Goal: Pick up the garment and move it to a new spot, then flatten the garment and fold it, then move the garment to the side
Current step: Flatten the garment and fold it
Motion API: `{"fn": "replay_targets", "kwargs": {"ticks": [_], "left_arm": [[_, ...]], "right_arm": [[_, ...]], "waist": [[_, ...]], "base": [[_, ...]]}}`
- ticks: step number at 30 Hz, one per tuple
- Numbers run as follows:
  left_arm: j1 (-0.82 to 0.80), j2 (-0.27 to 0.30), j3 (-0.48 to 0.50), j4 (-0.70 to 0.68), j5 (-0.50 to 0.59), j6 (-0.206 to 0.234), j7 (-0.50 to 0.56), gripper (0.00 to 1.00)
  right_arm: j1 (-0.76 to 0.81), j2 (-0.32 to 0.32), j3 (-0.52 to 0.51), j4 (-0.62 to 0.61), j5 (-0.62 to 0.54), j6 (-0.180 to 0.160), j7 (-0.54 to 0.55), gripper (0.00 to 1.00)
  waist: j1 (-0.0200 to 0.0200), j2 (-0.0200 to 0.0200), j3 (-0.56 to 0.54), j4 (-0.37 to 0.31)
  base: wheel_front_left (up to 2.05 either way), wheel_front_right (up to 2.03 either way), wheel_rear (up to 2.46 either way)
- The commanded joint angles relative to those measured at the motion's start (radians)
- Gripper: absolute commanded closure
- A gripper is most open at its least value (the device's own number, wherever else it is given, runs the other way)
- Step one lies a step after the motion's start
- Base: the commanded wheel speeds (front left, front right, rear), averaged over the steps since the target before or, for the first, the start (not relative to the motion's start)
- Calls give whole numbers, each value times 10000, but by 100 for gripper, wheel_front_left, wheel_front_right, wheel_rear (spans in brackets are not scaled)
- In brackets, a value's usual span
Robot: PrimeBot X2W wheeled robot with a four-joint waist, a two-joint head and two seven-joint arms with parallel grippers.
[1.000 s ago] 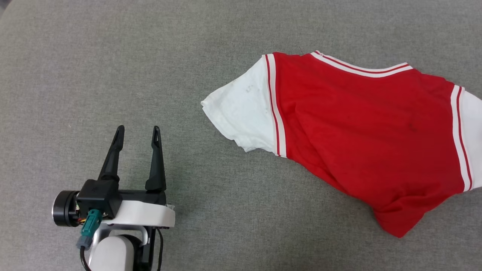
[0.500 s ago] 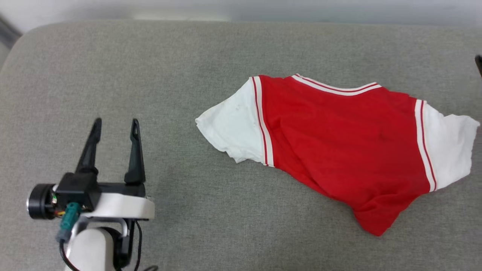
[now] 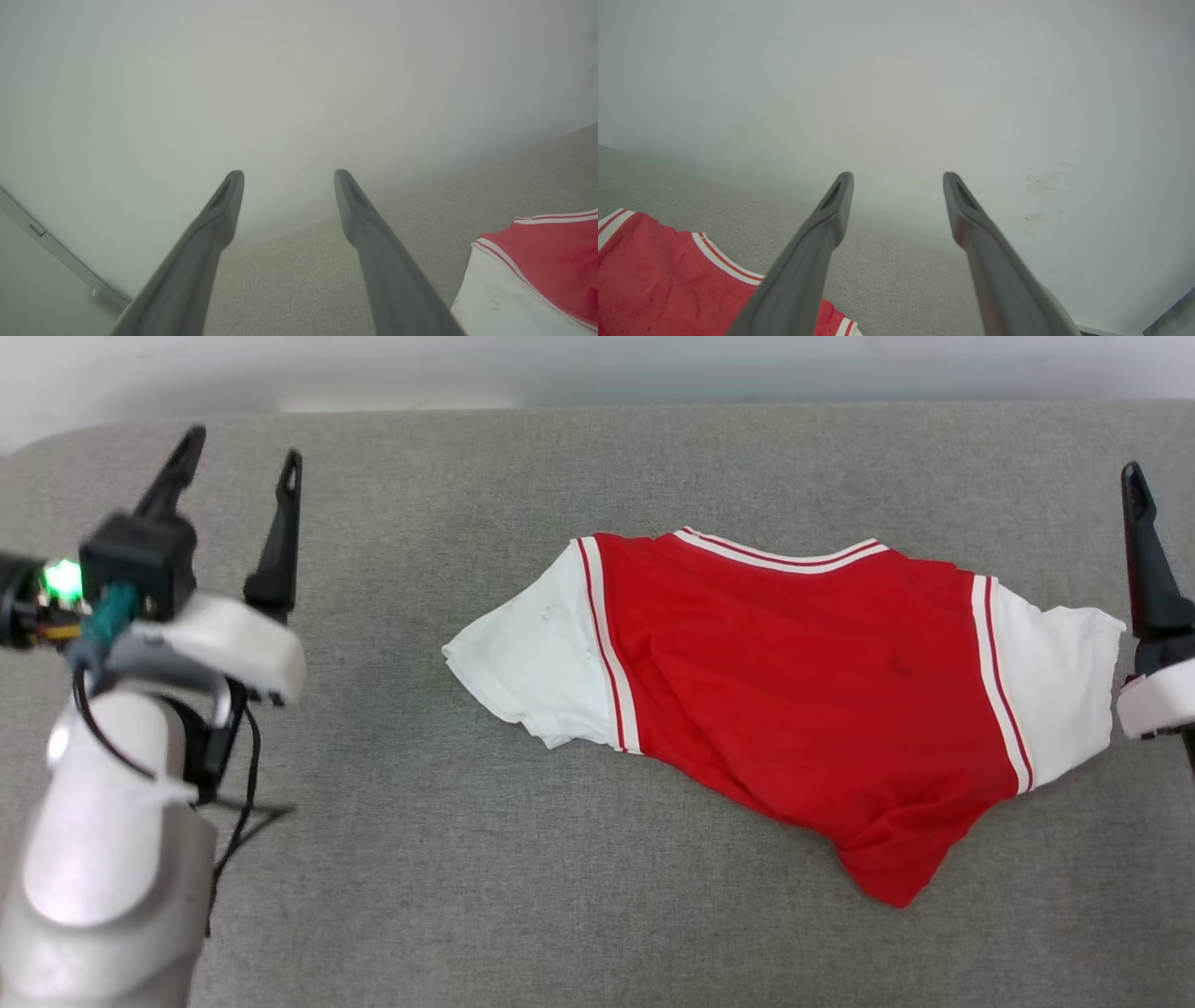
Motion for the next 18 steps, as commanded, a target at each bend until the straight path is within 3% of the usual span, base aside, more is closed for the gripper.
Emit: {"fn": "replay_targets", "kwargs": {"ticks": [1, 13, 14, 18], "left_arm": [[-327, 154, -205, 205, -237, -34, 450, 0], [-3012, 2454, -3852, 414, -5539, -39, 6425, 0], [-3012, 2454, -3852, 414, -5539, -39, 6425, 0], [-3930, 3022, -5240, 253, -6739, -40, 8301, 0]], "right_arm": [[346, 205, -138, -308, -81, -7, 13, 0], [1496, 971, -654, -1816, -477, -7, 214, 0], [1496, 971, -654, -1816, -477, -7, 214, 0], [1269, 992, -522, -1939, -504, -7, 363, 0]], "waist": [[0, 0, 78, -73], [0, 0, 686, -635], [0, 0, 686, -635], [0, 0, 1012, -839]], "base": [[0, 0, 0], [0, 0, 0], [0, 0, 0], [0, 0, 0]]}}
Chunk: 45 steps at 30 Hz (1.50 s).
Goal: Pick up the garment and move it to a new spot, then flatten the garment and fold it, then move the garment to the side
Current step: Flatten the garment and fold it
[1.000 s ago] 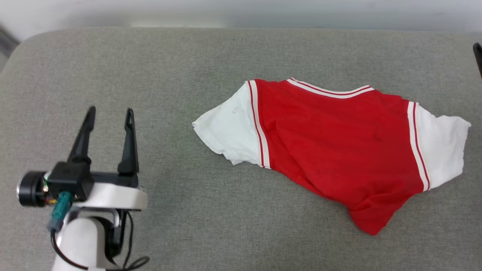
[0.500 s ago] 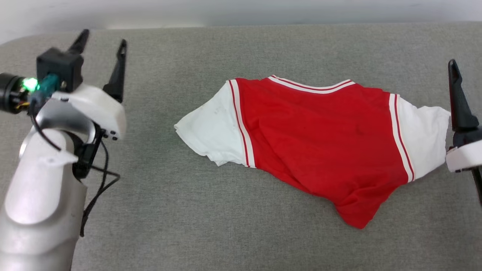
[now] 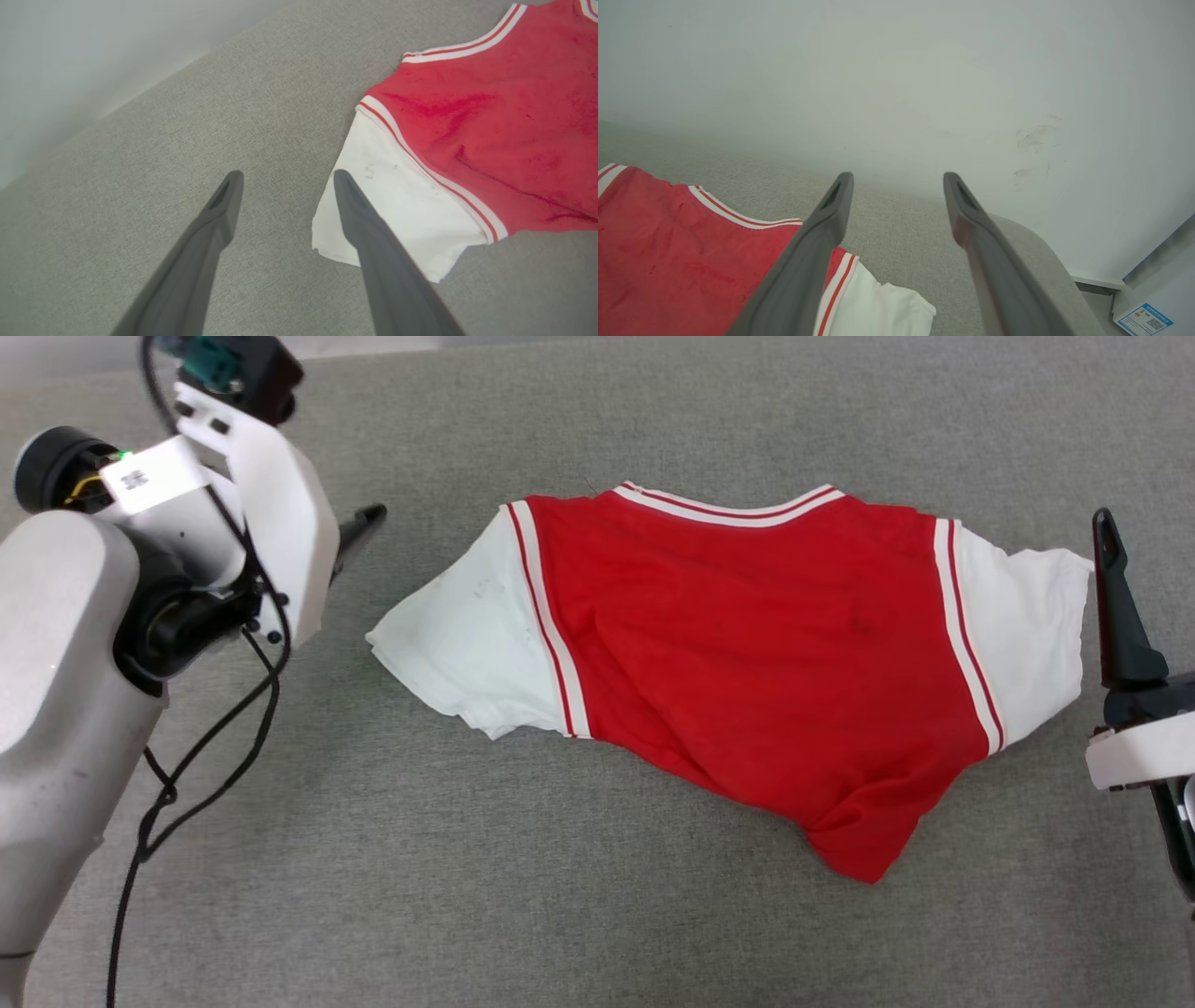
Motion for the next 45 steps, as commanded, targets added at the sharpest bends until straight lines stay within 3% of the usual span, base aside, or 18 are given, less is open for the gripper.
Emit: {"fn": "replay_targets", "kwargs": {"ticks": [1, 9, 18, 19, 20, 21, 26, 30, 31, 37, 41, 45], "left_arm": [[-139, 56, -86, 8, -54, 0, 110, 0], [-922, 503, -1940, 311, -890, -1, 1931, 0], [-663, 811, -3788, 865, -1489, -1, 2582, 0], [-616, 868, -3999, 875, -1573, -3, 2604, 32], [-605, 899, -4151, 889, -1632, -6, 2508, 80], [-613, 902, -4271, 922, -1693, -6, 2452, 100], [-973, 1011, -4591, 973, -1947, -2, 1906, 100], [-1358, 1126, -4614, 792, -2225, -2, 1411, 100], [-1517, 1195, -4699, 601, -2402, -2, 1095, 100], [-1824, 1375, -4854, 218, -2560, -2, 670, 100], [-2087, 1354, -4963, 3, -2618, -2, 478, 100], [-2341, 1257, -5014, -145, -2706, -2, 235, 100]], "right_arm": [[-185, 21, 14, -53, -15, -7, 21, 0], [-598, -20, 325, 57, 36, -7, 13, 0], [-994, 56, 555, 473, 151, -7, -144, 0], [-1028, -8, 568, 548, 174, -7, -163, 0], [-1083, -70, 578, 618, 164, -7, -153, 0], [-1173, -111, 572, 650, 153, -7, -149, 0], [-1674, -710, 673, 779, 225, -7, 191, 0], [-2217, -1725, 1090, 835, 556, -7, 1422, 0], [-2596, -2696, 1780, 962, 1481, -7, 3060, 0], [-3558, -4720, 3342, 1241, 4488, -7, 7356, 0], [-4096, -5289, 3745, 1709, 5770, -7, 9602, 0], [-4476, -5234, 3741, 2227, 6066, -7, 10595, 0]], "waist": [[-1, 0, 104, -93], [-1, 0, 597, -422], [-1, 0, 912, -730], [-1, 0, 912, -742], [-1, 0, 906, -745], [-1, 0, 891, -740], [-1, 0, 689, -625], [-1, 0, 500, -457], [-1, 0, 422, -311], [-1, 0, 583, 6], [-1, 0, 839, 225], [-1, 0, 1180, 452]], "base": [[0, 0, 0], [0, 0, 0], [0, 0, 0], [0, 0, 0], [0, 0, 0], [0, 0, 0], [0, 0, 0], [0, 0, 0], [0, 0, 0], [0, 0, 0], [0, 0, 0], [0, 0, 0]]}}
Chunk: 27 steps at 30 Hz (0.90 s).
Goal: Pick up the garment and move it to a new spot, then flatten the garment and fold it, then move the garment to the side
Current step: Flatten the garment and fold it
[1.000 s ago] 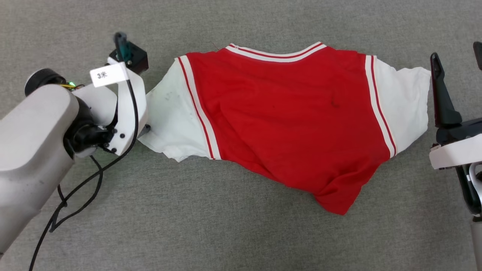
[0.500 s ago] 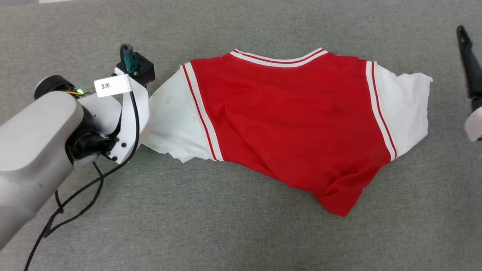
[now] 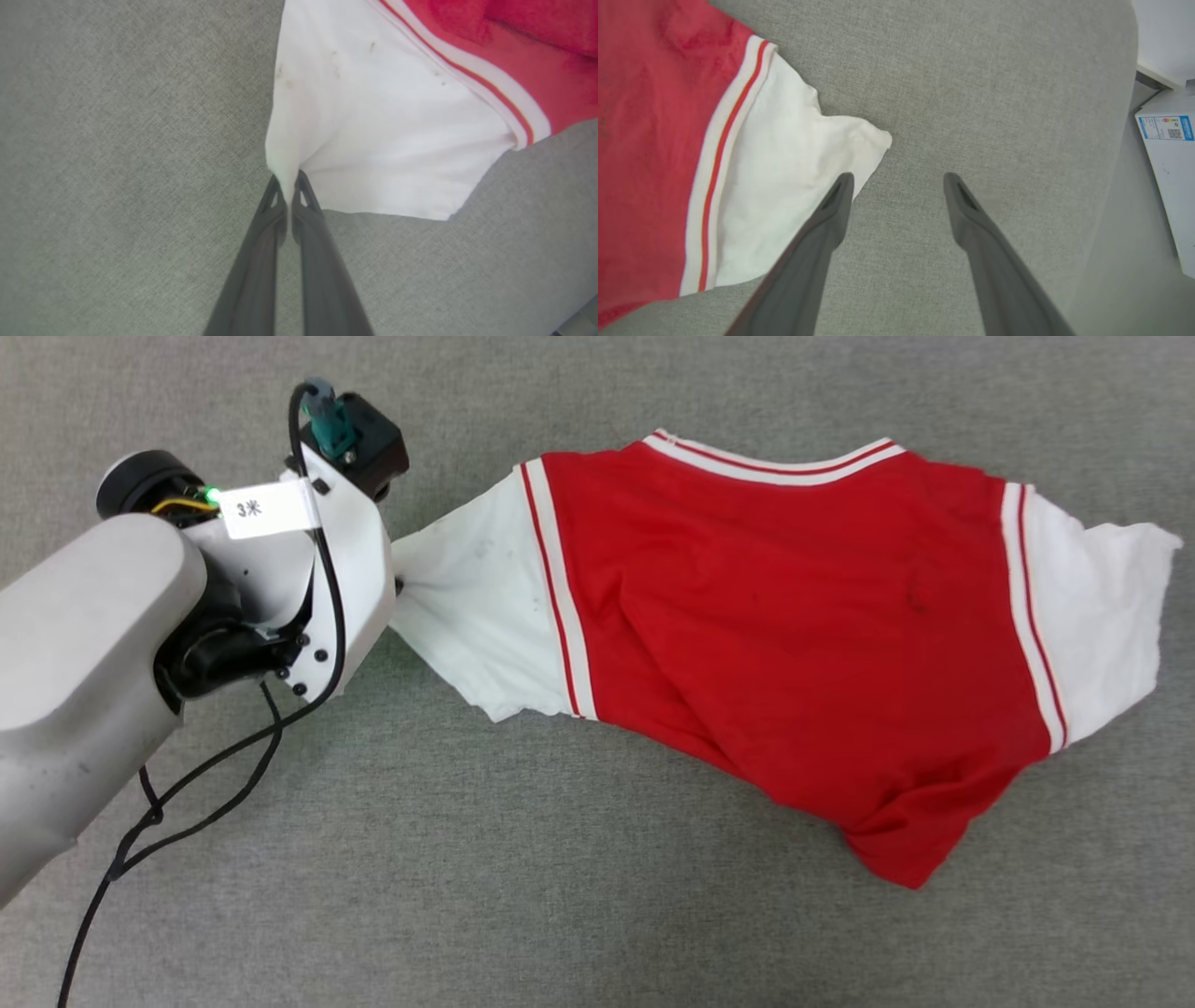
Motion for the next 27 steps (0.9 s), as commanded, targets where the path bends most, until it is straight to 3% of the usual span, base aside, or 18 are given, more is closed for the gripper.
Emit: {"fn": "replay_targets", "kwargs": {"ticks": [1, 8, 15, 16, 17, 26, 27], "left_arm": [[-250, -19, -35, -66, -51, -2, -114, 100], [-644, -13, -226, -212, -64, -2, -340, 100], [-770, -72, -605, -96, -154, -2, -527, 100], [-770, -74, -665, -64, -187, -2, -571, 100], [-765, -64, -726, -17, -227, -2, -601, 100], [-748, -93, -1010, 64, -433, -2, -1325, 100], [-660, 70, -1058, -136, -581, -2, -1840, 100]], "right_arm": [[-220, 291, -118, 295, 139, -7, 234, 0], [-307, 1093, -471, 1275, -74, -7, 371, 0], [566, 1743, 211, 1833, -72, 19, 293, 0], [603, 1748, 242, 1872, -26, 21, 211, 65], [613, 1772, 245, 1905, 1, 21, 144, 100], [161, 1252, -144, 1579, -18, -7, -1125, 100], [209, 1098, -25, 1112, 89, -5, -1644, 100]], "waist": [[-1, 0, 301, 197], [-1, 0, 930, 443], [-1, 0, 1124, 526], [-1, 0, 1101, 521], [-1, 0, 1048, 503], [-1, 0, 114, 362], [-1, 0, -384, 320]], "base": [[0, 0, 0], [0, 0, 0], [0, 0, 0], [0, 0, 0], [0, 0, 0], [0, 0, 0], [0, 0, 0]]}}
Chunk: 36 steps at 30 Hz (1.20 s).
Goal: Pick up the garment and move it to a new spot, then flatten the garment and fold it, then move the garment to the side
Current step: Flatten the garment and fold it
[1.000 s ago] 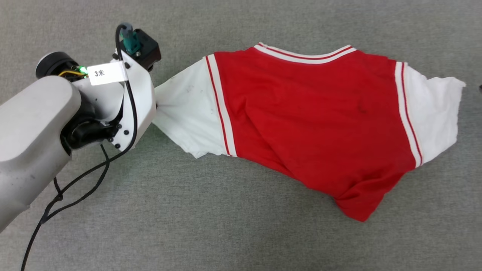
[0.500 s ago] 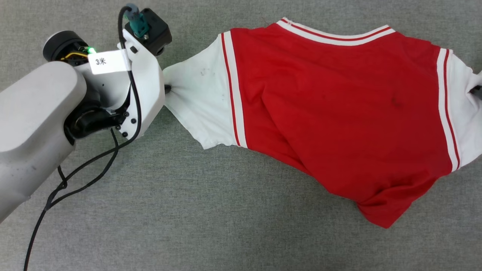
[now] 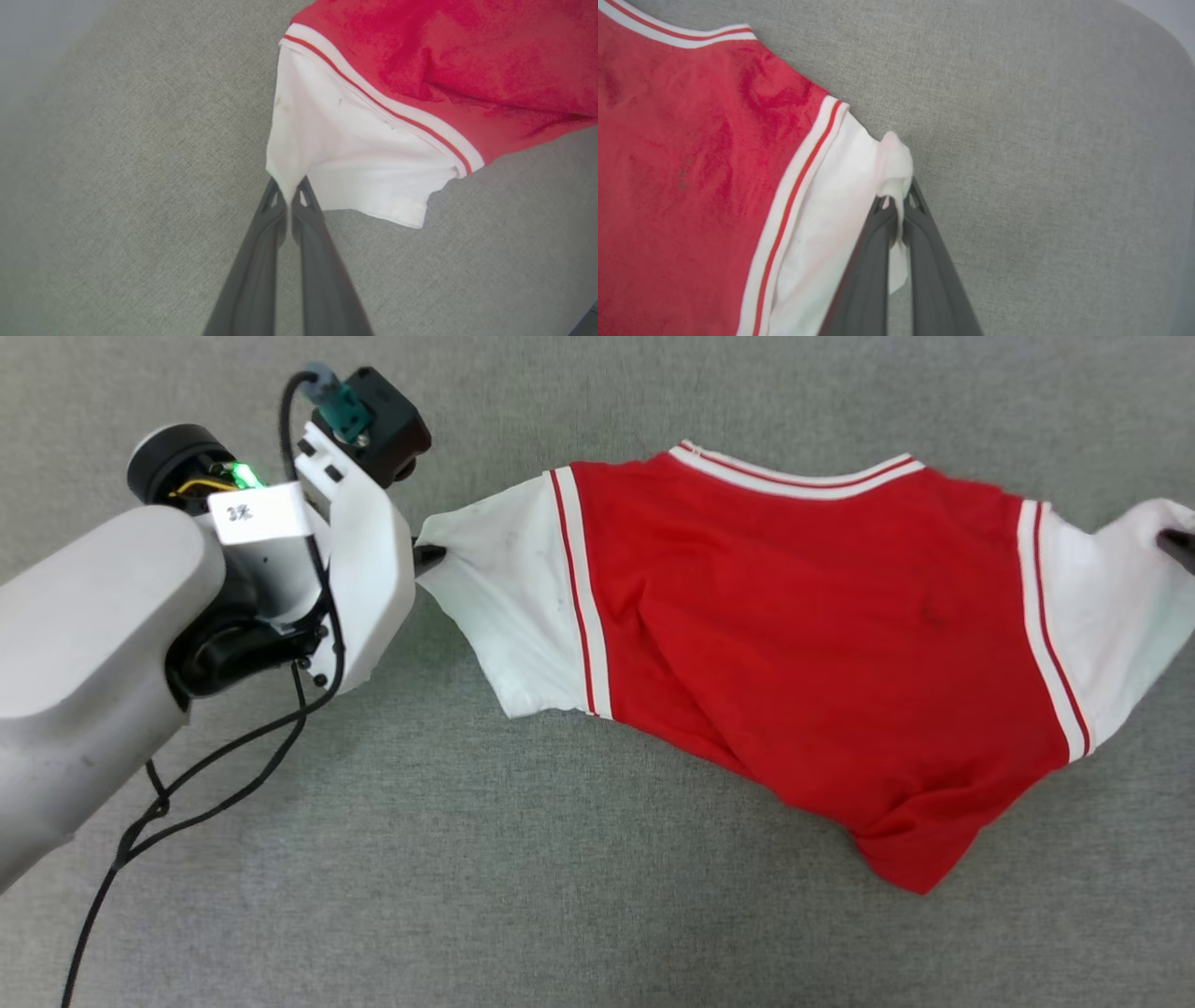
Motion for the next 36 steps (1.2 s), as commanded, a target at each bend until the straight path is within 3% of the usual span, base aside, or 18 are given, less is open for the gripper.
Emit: {"fn": "replay_targets", "kwargs": {"ticks": [1, 10, 16, 25, 36], "left_arm": [[99, 173, -43, -113, -36, -2, -213, 100], [-286, 1000, 114, -837, 174, -3, -1716, 100], [-683, 1258, 502, -965, 346, -2, -2351, 100], [-2063, 879, 1101, -592, 984, 97, -2773, 100], [-4228, -253, 1988, 1715, 1741, 206, -3957, 100]], "right_arm": [[159, -134, 85, -282, 8, -3, -227, 100], [435, -1016, 230, -1754, 13, -5, -1657, 100], [21, -1082, -48, -2428, -90, -5, -2255, 100], [-1713, -682, 43, -2535, -1108, -5, -2749, 100], [-5995, 434, 900, -129, -3197, -6, -3540, 100]], "waist": [[1, -1, -509, -56], [1, -1, -1801, 15], [1, -1, -2349, 112], [1, -1, -2172, 406], [1, -1, -688, 559]], "base": [[0, 0, 0], [0, 0, 0], [0, 0, 0], [0, 0, 0], [0, 0, 0]]}}
